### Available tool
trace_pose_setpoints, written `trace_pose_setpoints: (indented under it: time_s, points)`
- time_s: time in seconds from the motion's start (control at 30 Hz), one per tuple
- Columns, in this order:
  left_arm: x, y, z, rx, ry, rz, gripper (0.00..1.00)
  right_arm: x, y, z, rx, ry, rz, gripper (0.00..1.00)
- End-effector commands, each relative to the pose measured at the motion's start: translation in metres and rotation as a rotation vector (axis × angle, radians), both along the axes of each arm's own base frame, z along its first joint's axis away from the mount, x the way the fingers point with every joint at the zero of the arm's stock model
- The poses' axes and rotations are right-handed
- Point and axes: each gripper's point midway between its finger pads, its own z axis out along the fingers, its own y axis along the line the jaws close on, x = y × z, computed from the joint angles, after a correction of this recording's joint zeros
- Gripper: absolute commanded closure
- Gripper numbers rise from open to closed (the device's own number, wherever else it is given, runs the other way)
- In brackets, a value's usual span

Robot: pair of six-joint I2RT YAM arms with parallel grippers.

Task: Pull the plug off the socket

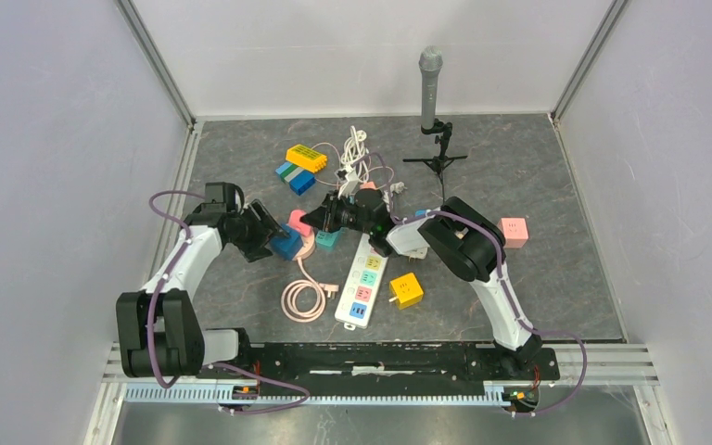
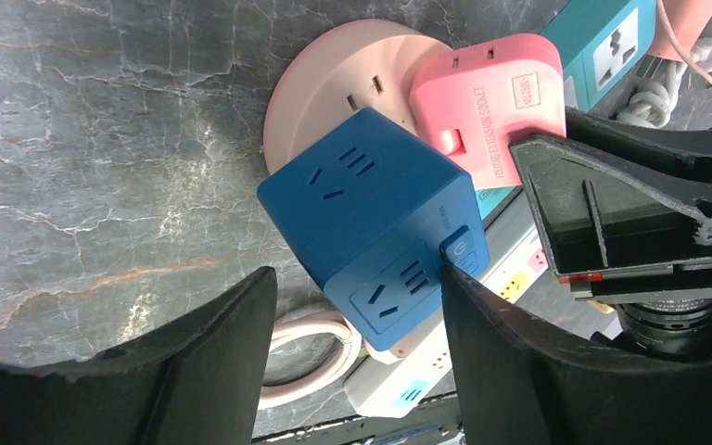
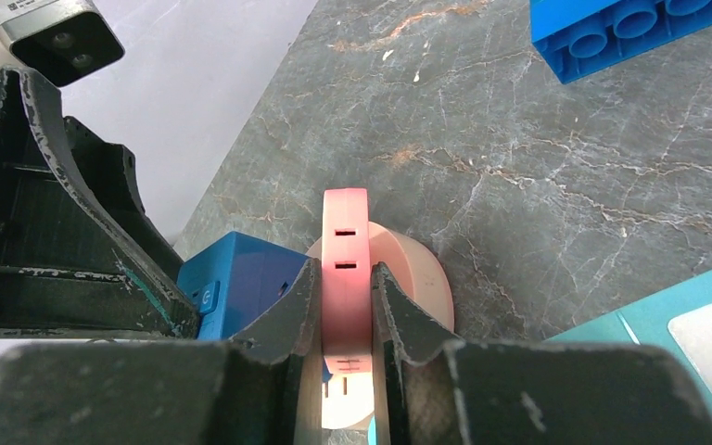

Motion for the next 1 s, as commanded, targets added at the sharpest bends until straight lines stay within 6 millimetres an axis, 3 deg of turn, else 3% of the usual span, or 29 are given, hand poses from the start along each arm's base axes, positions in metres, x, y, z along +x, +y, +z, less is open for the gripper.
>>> trace_pose_setpoints:
  time_s: [0.0, 0.2, 0.4, 0.57, 0.67, 0.8, 0.97]
  points:
    - [0.02, 0.014, 0.004, 0.051, -0.075, 0.086, 0.27, -0.02, 0.009, 0.037, 0.06, -0.021, 0.06, 1.0]
    - [0.01, 0.018, -0.008, 0.073, -0.035, 0.111, 0.32, -0.023, 0.011, 0.042, 0.076, -0.024, 0.074, 1.0]
    - [-0.024, 0.03, -0.04, 0.149, 0.106, 0.134, 0.36, -0.036, 0.016, 0.095, 0.27, -0.095, 0.164, 1.0]
    - [-0.039, 0.036, -0.052, 0.186, 0.17, 0.134, 0.36, -0.033, 0.01, 0.12, 0.429, -0.023, 0.174, 1.0]
    - [-0.043, 0.037, -0.056, 0.192, 0.193, 0.13, 0.37, -0.035, 0.014, 0.116, 0.419, -0.005, 0.184, 1.0]
    - [-0.043, 0.035, -0.058, 0.188, 0.207, 0.12, 0.37, -0.036, 0.017, 0.094, 0.291, -0.026, 0.163, 1.0]
    - [-0.039, 0.034, -0.054, 0.18, 0.189, 0.115, 0.38, -0.024, 0.002, 0.1, 0.289, -0.048, 0.107, 1.0]
